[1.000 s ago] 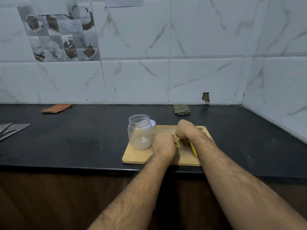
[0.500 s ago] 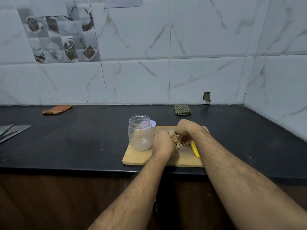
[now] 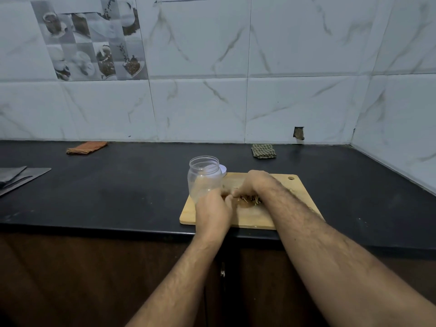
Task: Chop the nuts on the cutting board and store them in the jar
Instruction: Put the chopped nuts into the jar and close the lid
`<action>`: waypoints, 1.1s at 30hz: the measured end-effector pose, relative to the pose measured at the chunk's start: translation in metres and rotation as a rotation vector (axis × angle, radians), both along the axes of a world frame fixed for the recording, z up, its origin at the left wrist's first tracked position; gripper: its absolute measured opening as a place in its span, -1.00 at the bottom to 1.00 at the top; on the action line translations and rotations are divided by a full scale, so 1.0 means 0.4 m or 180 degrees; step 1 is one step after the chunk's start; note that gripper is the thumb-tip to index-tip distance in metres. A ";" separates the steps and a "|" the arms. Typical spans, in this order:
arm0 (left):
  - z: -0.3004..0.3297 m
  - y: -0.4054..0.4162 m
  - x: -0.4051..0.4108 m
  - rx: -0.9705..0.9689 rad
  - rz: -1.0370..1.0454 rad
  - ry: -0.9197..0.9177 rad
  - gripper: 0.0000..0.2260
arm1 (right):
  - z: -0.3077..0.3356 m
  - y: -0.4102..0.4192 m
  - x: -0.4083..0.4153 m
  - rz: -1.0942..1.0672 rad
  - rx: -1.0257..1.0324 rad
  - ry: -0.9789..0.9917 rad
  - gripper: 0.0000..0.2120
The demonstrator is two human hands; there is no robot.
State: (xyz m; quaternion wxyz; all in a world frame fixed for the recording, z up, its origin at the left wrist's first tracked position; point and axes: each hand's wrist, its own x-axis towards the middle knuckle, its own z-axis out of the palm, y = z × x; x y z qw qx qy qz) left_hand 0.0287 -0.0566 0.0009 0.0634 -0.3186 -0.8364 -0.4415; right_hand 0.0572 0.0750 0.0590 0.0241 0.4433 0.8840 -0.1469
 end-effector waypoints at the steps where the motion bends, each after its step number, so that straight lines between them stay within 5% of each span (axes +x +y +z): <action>1: 0.000 -0.015 0.001 0.0083 0.0072 -0.0020 -0.87 | -0.003 -0.002 0.000 -0.0002 0.0074 0.0016 -0.65; 5: -0.014 -0.056 -0.007 0.0516 0.0465 0.0003 -0.70 | -0.009 -0.003 -0.001 0.0012 0.0183 0.0097 -0.85; 9: -0.021 -0.072 -0.032 0.1174 0.0754 -0.0094 -0.74 | -0.012 -0.003 -0.010 0.0121 0.0335 0.0123 -0.95; 14: -0.015 -0.060 -0.081 0.0984 0.0701 -0.0234 -0.18 | -0.022 0.013 -0.024 0.0211 0.0395 0.0262 -0.91; 18: -0.010 -0.045 -0.093 0.0619 0.0393 -0.0375 0.03 | -0.021 0.040 -0.021 0.0150 -0.0055 0.0448 -0.91; 23: -0.001 -0.017 -0.097 0.0590 0.0299 -0.0439 -0.01 | 0.016 0.076 0.018 0.0200 -0.0966 0.1023 -0.89; 33: 0.000 0.019 -0.090 0.0617 0.0056 -0.0402 -0.08 | 0.149 0.093 0.045 0.0373 -0.1533 0.2022 -0.86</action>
